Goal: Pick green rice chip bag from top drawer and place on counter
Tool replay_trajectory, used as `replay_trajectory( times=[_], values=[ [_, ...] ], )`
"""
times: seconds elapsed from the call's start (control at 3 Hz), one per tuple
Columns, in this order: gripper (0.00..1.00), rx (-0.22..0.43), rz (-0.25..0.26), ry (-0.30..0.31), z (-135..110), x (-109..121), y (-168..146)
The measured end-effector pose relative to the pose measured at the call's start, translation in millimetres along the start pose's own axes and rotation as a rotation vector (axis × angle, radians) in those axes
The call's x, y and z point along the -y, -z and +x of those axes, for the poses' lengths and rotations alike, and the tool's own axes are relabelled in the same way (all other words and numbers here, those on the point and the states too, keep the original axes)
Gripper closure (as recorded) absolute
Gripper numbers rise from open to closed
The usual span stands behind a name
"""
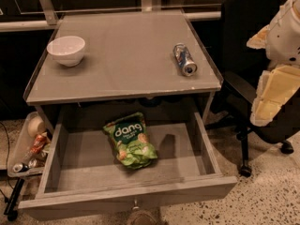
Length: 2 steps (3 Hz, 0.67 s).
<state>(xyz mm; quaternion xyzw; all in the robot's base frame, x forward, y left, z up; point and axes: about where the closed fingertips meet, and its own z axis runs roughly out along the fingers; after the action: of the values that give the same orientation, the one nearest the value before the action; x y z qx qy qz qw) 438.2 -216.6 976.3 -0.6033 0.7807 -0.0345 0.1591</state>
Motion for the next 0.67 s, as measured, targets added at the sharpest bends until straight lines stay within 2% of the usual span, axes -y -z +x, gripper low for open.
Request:
replay_trajectory(
  times=[0.33,0.67],
  values=[
    [0.00,0.000,0.000,0.000,0.0,0.0,0.0],
    [0.00,-0.025,0.036,-0.015,-4.9,4.6,-3.2]
  ],
)
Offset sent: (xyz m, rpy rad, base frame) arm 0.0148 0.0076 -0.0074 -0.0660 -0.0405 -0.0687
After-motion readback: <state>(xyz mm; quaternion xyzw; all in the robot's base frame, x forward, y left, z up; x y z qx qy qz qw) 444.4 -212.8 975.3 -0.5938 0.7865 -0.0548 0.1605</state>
